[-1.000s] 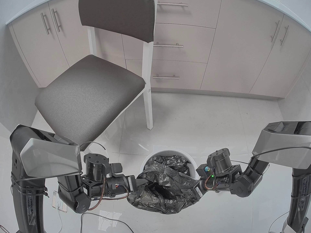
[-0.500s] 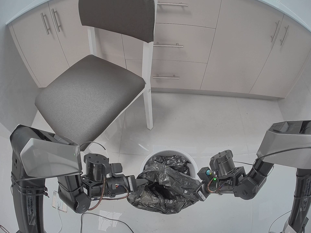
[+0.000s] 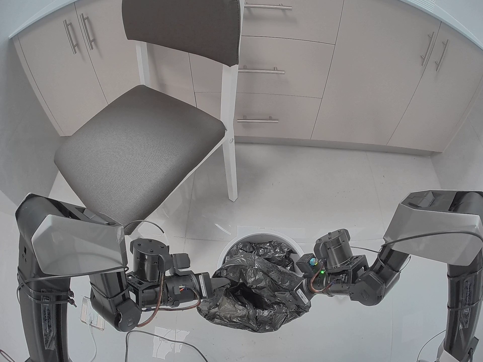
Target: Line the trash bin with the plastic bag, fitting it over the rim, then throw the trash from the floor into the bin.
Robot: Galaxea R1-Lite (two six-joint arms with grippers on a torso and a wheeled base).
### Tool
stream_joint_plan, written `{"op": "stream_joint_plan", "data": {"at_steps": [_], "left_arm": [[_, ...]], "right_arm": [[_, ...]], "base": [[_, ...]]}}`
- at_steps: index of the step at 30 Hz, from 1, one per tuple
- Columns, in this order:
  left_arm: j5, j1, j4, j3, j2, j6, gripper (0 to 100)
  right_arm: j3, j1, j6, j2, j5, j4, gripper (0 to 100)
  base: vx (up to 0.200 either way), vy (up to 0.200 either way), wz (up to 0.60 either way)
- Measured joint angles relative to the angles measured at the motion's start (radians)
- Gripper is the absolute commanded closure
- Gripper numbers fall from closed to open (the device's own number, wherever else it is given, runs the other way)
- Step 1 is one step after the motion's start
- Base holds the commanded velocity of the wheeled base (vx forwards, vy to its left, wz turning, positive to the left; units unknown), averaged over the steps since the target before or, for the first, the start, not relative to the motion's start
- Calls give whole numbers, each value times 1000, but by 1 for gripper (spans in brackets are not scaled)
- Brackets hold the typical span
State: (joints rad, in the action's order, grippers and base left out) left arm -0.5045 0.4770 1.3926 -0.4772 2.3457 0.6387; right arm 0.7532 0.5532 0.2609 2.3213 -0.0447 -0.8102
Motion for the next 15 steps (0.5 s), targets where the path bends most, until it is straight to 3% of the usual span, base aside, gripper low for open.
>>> {"op": "stream_joint_plan", "data": {"at_steps": [12,13,15], "left_arm": [[0,0,0,0,0,-1,100],[0,0,0,0,0,-1,100],[0,0,0,0,0,-1,100]], "right_arm": [[48,7,-3,55,0,-20,0],[49,7,-3,59,0,-29,100],[50,8,-3,66,0,-39,100]], "base": [[0,0,0],[0,0,0],[0,0,0]]}}
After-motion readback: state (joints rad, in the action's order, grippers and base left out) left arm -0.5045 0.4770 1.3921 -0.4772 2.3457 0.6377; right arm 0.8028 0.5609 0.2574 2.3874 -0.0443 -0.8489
